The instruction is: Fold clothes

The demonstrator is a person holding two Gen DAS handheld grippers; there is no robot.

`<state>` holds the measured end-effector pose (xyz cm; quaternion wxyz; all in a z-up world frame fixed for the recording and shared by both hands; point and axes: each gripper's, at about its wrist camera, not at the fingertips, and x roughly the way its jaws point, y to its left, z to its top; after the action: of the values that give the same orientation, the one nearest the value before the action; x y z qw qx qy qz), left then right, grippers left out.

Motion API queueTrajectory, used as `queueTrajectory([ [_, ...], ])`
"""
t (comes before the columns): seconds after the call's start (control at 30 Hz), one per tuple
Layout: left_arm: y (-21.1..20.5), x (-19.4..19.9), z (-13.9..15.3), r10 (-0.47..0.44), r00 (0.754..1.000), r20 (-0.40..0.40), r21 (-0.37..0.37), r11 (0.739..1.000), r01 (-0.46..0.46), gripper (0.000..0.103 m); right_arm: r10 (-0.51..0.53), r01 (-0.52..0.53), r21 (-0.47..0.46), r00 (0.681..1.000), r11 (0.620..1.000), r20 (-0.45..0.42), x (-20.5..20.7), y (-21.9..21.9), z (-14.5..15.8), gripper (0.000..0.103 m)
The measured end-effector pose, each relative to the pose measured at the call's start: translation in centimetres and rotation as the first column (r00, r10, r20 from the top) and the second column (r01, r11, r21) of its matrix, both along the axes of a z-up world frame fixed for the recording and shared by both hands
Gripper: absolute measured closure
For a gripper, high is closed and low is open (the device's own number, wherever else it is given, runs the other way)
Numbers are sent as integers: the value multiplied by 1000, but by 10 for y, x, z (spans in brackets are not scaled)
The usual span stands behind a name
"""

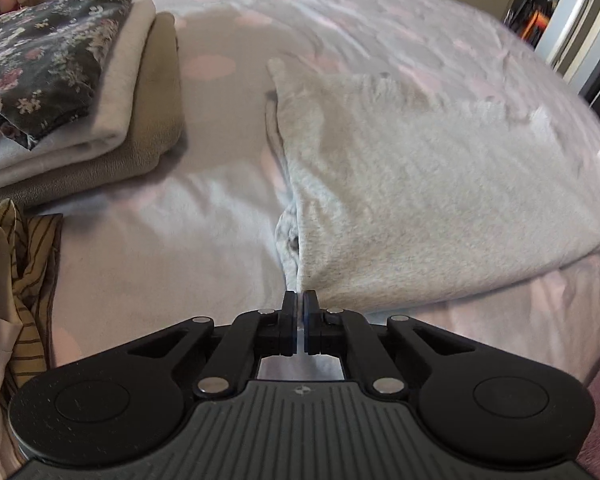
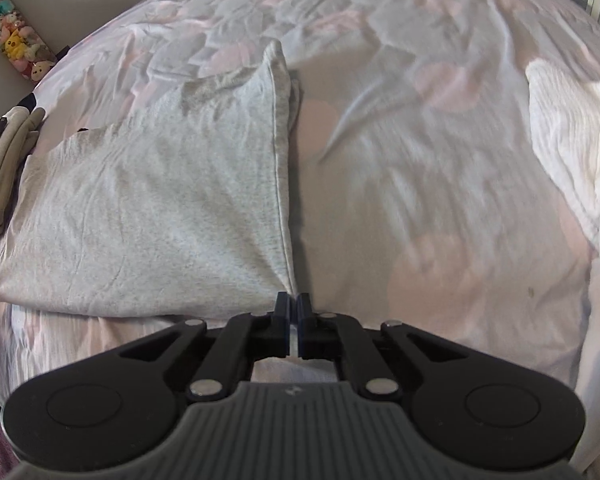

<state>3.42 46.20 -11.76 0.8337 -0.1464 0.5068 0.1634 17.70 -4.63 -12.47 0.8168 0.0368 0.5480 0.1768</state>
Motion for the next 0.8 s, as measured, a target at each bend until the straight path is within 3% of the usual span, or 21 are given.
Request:
queueTrajectory([
  [0.33, 3, 8, -16, 2, 996, -86, 32, 999, 1, 101, 6, -7, -24, 999, 1000, -42, 8, 1, -9, 99],
  [0.43, 7, 1, -16, 68, 987, -146, 101, 993, -54, 101, -4, 2, -56, 1000, 998, -29, 5, -1, -7, 95],
  [0.57, 14, -9, -2, 112, 992, -58, 85, 991, -107, 101, -33, 35, -111, 999, 993, 19, 0, -14, -3, 90],
  [0.67, 10, 1, 9, 89, 996, -21, 132, 988, -85, 100, -90, 89, 22, 995, 996, 33, 1, -31, 3, 86],
  [0.73, 6, 7, 17, 72, 997, 3, 163, 984, -72, 94, -94, 90, 57, 994, 994, 62, 5, -30, 8, 68],
  [0.8, 5, 19, 23, 56, 998, 21, 170, 984, -59, 88, -83, 77, 73, 993, 994, 84, 14, -24, 12, 67],
])
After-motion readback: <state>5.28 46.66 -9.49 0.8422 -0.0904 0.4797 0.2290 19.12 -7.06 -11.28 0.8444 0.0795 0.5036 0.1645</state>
